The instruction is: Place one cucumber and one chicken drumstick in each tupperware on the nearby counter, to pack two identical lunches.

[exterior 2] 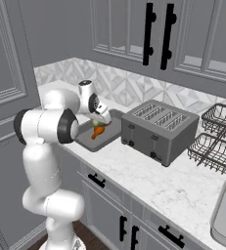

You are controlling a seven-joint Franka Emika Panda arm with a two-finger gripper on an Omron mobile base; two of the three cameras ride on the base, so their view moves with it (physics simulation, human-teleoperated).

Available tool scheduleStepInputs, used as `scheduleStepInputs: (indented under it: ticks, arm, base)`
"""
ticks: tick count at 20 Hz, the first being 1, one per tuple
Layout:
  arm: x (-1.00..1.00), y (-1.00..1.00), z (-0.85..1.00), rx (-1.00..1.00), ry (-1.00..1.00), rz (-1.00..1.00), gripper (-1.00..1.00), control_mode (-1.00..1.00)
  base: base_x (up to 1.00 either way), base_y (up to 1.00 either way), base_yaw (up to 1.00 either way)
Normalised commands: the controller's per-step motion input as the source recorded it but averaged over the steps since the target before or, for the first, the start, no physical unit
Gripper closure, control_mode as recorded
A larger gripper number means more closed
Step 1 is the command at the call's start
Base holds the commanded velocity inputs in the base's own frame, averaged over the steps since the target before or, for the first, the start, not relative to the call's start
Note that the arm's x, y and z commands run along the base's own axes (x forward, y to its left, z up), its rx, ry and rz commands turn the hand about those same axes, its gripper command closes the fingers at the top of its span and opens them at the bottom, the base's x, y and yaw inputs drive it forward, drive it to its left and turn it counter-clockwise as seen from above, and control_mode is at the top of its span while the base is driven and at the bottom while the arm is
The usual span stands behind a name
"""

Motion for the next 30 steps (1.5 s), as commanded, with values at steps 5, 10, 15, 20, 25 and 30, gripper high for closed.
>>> scheduleStepInputs:
  ticks: [5, 10, 15, 20, 25, 30]
  arm:
    - [0.59, 0.0, -0.6, 0.0, 0.0, 0.0, 1.0, -1.0]
    - [0.57, -0.05, -0.47, 0.0, 0.0, 0.0, 1.0, -1.0]
    - [0.06, -0.15, -0.09, 0.04, -0.06, 0.0, 1.0, -1.0]
    - [0.04, 0.0, -0.01, 0.01, -0.01, 0.0, 1.0, -1.0]
    - [0.13, 0.0, 0.0, 0.0, 0.0, 0.0, -1.0, -1.0]
    - [0.07, 0.0, 0.0, 0.0, 0.0, 0.0, -1.0, -1.0]
  base:
    - [0.0, 0.0, 0.0]
    - [0.0, 0.0, 0.0]
    - [0.0, 0.0, 0.0]
    - [0.0, 0.0, 0.0]
    - [0.0, 0.0, 0.0]
    - [0.0, 0.0, 0.0]
